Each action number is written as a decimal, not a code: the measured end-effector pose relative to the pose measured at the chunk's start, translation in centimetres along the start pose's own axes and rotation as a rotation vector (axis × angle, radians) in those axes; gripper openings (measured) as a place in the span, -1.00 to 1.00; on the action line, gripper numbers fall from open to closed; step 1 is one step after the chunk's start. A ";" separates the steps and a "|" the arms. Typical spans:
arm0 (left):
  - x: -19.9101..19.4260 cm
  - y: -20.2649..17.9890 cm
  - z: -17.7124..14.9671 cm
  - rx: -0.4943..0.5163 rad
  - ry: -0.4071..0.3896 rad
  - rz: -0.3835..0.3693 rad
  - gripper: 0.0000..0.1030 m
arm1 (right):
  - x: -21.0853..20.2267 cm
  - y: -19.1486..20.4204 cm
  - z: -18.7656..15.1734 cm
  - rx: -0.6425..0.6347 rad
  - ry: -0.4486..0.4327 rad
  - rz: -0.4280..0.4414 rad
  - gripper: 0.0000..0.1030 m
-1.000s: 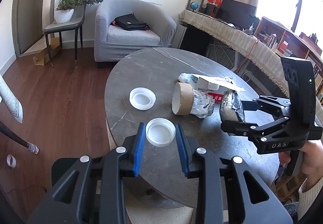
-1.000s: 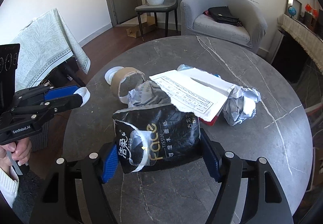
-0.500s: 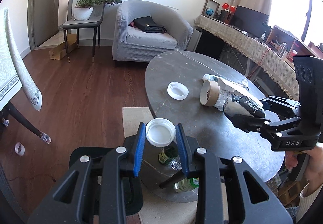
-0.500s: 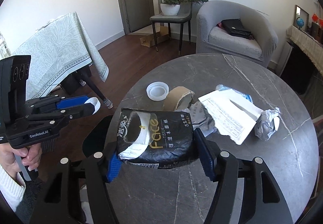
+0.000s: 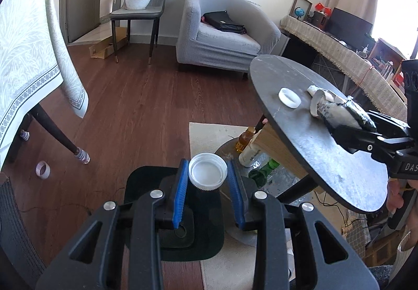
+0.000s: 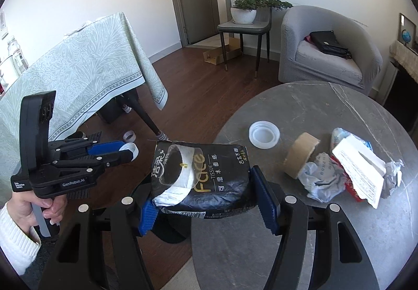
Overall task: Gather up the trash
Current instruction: 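Carry both items to the green bin and open the left gripper to drop the cap, then lower the black tissue bag into the green bin and open the right gripper, then move both open tools back over the marble table, then grasp the brown tape roll with the left gripper while right gripper grasps a crumpled paper ball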
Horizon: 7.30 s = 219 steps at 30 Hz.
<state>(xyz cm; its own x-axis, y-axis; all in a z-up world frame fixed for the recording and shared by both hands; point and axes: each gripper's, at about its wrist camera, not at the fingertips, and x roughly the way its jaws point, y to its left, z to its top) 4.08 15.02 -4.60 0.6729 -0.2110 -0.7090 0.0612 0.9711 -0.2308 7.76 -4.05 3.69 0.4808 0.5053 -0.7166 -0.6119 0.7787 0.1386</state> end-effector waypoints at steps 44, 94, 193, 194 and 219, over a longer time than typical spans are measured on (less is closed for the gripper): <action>6.5 8.6 -8.6 -0.065 0.435 0.076 -0.26 | 12.0 8.7 1.5 -0.044 0.230 0.109 0.27; -8.3 5.1 1.2 -0.073 -0.142 -0.026 -0.57 | 19.0 10.8 -3.3 -0.155 0.448 0.025 0.41; 9.1 -17.9 8.2 0.061 -0.087 -0.212 -0.60 | -5.3 -19.4 -5.3 0.222 -0.012 -0.316 0.17; 9.0 -17.9 8.2 0.061 -0.088 -0.213 -0.60 | -5.1 -19.6 -5.2 0.230 -0.013 -0.316 0.17; 6.9 -15.2 8.1 0.044 -0.090 -0.215 -0.60 | -2.3 -20.3 -3.1 0.286 -0.008 -0.319 -0.13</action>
<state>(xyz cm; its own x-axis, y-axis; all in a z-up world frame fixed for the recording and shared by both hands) 13.74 -0.28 -0.58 0.7039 -0.4044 -0.5839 0.2409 0.9093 -0.3393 17.10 -22.20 0.44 0.6234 0.2247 -0.7489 -0.2340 0.9675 0.0955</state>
